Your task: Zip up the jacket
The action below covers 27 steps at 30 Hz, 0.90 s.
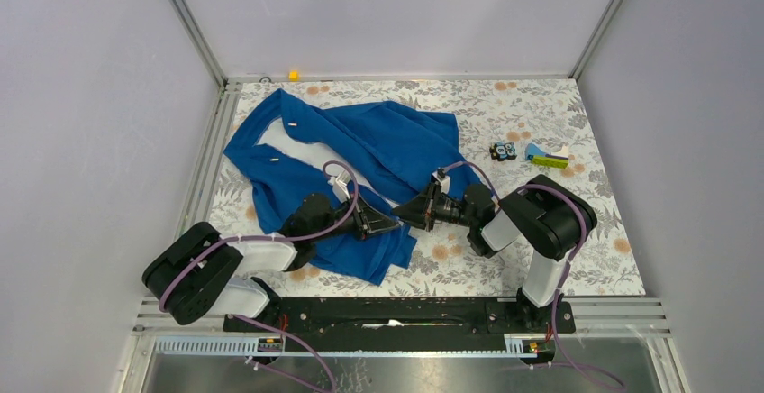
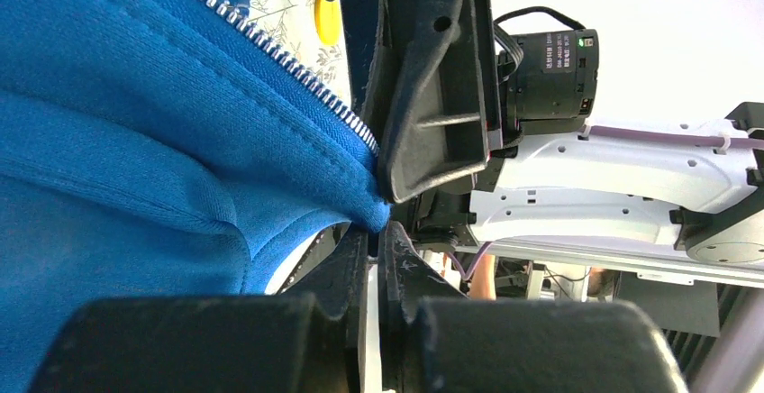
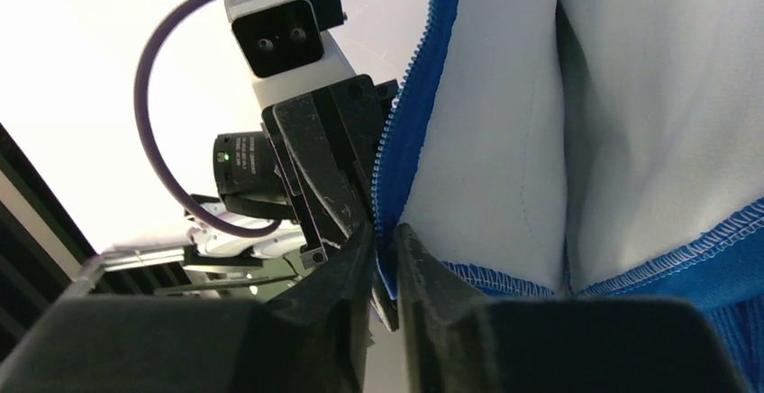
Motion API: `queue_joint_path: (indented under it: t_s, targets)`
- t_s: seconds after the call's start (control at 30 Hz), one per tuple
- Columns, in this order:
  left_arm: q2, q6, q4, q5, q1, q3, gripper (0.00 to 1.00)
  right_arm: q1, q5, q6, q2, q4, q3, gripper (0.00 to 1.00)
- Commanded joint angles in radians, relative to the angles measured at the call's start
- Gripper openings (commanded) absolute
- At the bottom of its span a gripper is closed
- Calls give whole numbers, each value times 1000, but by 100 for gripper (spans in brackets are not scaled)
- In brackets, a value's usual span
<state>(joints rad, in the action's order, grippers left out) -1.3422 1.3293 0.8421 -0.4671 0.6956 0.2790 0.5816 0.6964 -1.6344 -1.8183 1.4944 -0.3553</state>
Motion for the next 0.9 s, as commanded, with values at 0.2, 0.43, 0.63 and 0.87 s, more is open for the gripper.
queue_joint_path:
  t_s: [0.2,0.43,0.63,0.87]
  targets:
    - [-25,-236,129,-66,5,-43,0,-77,81,449,140,-376,-39,41]
    - [-60,-384,218,-80,5,-77,0,-98,-65,965,389,-1134,-203,59]
    - [-112,-384,258,-102,5,-62,0,-111,-209,1182,383,-1475,-344,59]
    - [-110,-381,260,-124,5,-68,0,-162,-342,1212,338,-1618,-401,61]
